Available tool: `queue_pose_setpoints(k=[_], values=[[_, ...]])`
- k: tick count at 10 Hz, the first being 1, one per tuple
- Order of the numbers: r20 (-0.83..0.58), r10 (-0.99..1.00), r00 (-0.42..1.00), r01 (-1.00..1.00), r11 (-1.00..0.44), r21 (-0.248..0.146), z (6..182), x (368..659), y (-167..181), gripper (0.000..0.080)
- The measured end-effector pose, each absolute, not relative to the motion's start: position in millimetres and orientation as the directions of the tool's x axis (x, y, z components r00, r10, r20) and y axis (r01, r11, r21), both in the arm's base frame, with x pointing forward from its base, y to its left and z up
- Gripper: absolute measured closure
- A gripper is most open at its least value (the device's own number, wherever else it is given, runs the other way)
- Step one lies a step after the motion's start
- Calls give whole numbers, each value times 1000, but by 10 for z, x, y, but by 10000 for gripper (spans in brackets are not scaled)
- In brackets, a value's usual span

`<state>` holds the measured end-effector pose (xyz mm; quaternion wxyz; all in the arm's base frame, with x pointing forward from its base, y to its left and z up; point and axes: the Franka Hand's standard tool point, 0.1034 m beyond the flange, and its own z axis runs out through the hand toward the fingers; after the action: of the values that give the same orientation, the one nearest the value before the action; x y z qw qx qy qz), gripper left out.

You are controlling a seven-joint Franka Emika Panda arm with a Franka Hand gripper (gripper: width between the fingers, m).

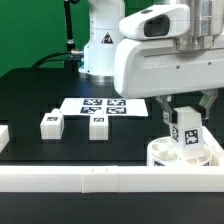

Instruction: Assemble stool

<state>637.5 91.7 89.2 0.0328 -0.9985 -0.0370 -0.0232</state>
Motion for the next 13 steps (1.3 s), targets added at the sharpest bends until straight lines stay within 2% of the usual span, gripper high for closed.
queue_pose_setpoints(k=[4,7,11,12,13], values=[[13,-356,934,-353,-930,-105,884,6334,1103,461],[-47,-673,738,-674,-731,-108,871,6305,1175,461],[-136,-884,447,-894,-437,-98,865,6289,1229,461],[-146,-898,415,-910,-404,-96,865,6286,1248,363],[-145,-891,430,-902,-420,-99,865,6285,1252,363]])
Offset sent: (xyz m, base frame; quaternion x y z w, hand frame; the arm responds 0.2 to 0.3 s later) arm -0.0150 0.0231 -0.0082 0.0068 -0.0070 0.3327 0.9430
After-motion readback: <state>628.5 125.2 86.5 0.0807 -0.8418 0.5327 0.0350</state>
